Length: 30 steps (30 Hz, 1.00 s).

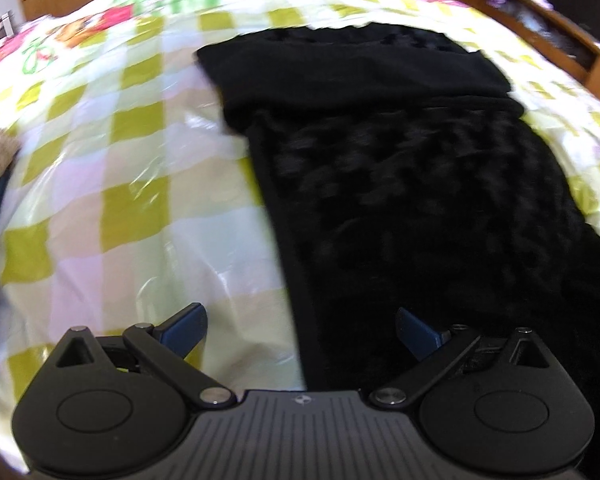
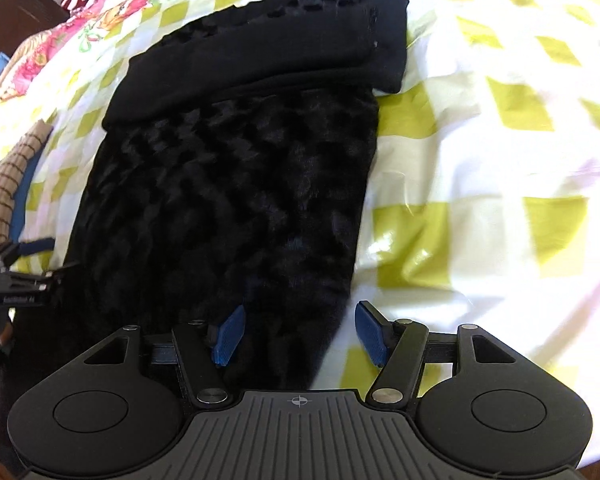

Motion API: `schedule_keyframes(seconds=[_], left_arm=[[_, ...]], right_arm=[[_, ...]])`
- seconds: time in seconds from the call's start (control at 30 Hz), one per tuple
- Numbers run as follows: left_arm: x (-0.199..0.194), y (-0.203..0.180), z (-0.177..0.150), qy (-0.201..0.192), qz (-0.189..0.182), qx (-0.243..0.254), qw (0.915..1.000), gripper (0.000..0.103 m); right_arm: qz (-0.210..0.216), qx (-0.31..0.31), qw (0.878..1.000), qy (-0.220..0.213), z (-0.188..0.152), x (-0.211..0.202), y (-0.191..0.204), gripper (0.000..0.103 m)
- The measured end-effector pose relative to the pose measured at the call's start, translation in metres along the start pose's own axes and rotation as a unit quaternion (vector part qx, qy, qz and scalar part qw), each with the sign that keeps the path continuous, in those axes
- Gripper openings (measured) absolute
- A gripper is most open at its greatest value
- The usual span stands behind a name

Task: Fold small clothes

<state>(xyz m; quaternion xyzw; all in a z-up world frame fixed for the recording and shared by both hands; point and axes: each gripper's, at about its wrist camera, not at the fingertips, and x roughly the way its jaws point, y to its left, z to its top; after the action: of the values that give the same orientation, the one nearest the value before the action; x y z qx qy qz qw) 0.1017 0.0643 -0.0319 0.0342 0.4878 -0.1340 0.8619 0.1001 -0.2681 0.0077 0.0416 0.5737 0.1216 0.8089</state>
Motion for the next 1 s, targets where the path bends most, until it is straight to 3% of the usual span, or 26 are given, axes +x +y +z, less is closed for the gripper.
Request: schedule_keyframes(seconds=[0.13,0.2,0.33,0.43,0.6,0.7,0.8,0.83,0.87,0.9,1.0], left_arm=[[-0.001,0.000,0.001,0.006,-0.023,0.009,0.9997,0.103],[-0.002,-0.002,-0.002,0.009,-0.017,0.008,0.9998,0.103],[-0.003,-0.009,-0.007,0.006,0.001,-0.004,1.0000,0.103],[-0.005,-0.017,-0.007,0.004,0.019,-0.020,0.9996,0.103],[-0.010,-0.026,-0.010,0.021,0.040,-0.022,0.9987,0.103],[-0.026,-0.031,-0.018,0.013,0.069,-0.005,0.9976,0.103],[-0.045,-0.032,-0.022,0.004,0.086,-0.001,0.9963,0.103],[-0.049,-0.032,-0.023,0.003,0.094,0.004,0.9956,0.103],[-0.053,-0.033,-0.025,0.004,0.101,0.010,0.9949,0.103],[-0.056,-0.033,-0.028,0.007,0.101,0.020,0.9946,0.103],[-0.061,-0.040,-0.041,0.018,0.099,0.077,0.9919,0.103]], right_arm=[[-0.041,-0.078,0.996,-0.017,-0.020,-0.024,0.034,0.061],[-0.044,-0.127,0.991,-0.006,-0.026,-0.023,0.050,0.065],[-0.045,-0.238,0.969,0.045,-0.052,-0.011,0.071,0.064],[-0.034,-0.288,0.955,0.057,-0.072,-0.004,0.071,0.065],[-0.014,-0.269,0.962,0.040,-0.077,0.024,0.053,0.065],[-0.020,-0.285,0.957,0.056,-0.082,0.040,0.058,0.065],[-0.040,-0.273,0.960,0.047,-0.080,0.051,0.050,0.060],[-0.059,-0.267,0.961,0.039,-0.079,0.054,0.047,0.056],[-0.070,-0.260,0.963,0.029,-0.077,0.053,0.042,0.038],[-0.073,-0.247,0.966,0.017,-0.074,0.049,0.038,0.030],[-0.067,-0.212,0.975,-0.024,-0.071,0.032,0.029,0.022]])
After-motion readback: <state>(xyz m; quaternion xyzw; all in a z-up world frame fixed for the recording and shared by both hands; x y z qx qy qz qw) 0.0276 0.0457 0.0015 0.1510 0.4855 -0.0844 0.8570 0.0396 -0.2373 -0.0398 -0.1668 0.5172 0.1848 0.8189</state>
